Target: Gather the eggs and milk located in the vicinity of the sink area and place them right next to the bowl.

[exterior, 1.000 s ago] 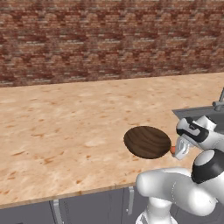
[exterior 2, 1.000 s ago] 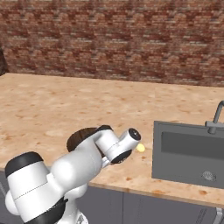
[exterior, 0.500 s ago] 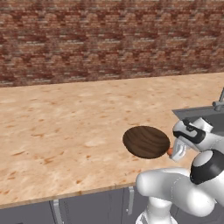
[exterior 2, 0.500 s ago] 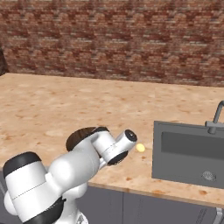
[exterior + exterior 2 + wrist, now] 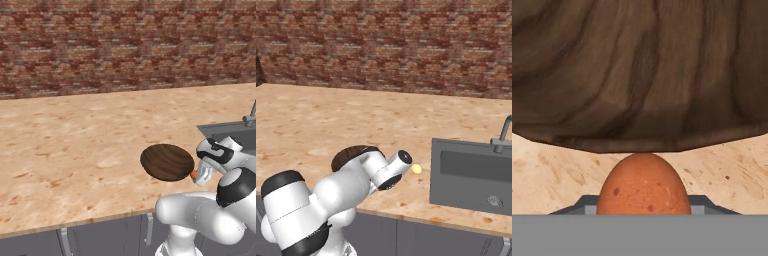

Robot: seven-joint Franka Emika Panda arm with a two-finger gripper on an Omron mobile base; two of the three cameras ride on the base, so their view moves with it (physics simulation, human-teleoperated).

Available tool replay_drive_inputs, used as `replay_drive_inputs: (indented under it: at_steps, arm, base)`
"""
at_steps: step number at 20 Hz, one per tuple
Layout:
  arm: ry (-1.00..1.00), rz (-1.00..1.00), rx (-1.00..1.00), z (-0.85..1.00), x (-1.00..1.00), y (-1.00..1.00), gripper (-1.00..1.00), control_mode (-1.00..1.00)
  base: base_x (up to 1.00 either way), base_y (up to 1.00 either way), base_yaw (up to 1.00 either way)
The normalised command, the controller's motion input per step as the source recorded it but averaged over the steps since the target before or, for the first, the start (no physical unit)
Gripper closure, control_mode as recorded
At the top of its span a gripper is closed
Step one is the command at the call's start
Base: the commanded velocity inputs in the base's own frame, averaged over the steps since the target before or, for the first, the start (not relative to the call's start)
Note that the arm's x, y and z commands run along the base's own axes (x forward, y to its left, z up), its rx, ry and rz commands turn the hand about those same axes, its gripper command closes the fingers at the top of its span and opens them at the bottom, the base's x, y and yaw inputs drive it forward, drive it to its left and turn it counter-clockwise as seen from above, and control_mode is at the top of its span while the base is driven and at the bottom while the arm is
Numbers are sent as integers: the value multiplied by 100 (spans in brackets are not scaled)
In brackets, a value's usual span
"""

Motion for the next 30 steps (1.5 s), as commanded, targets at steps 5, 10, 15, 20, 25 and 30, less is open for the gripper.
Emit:
replay_drive_inputs:
  at_steps: [5,10,15,20,25,30]
  arm:
    - [0,0,0,0,0,0,-100,-100]
    - [0,0,0,0,0,0,-100,-100]
    - [-1,0,0,0,0,0,-100,-100]
    - [0,0,0,4,4,-14,-100,-100]
    - [0,0,6,10,8,-28,-100,-100]
    - [0,0,11,32,0,-9,-100,-100]
  base:
    - [0,0,0]
    - [0,0,0]
    - [0,0,0]
    - [0,0,0]
    - [0,0,0]
    - [0,0,0]
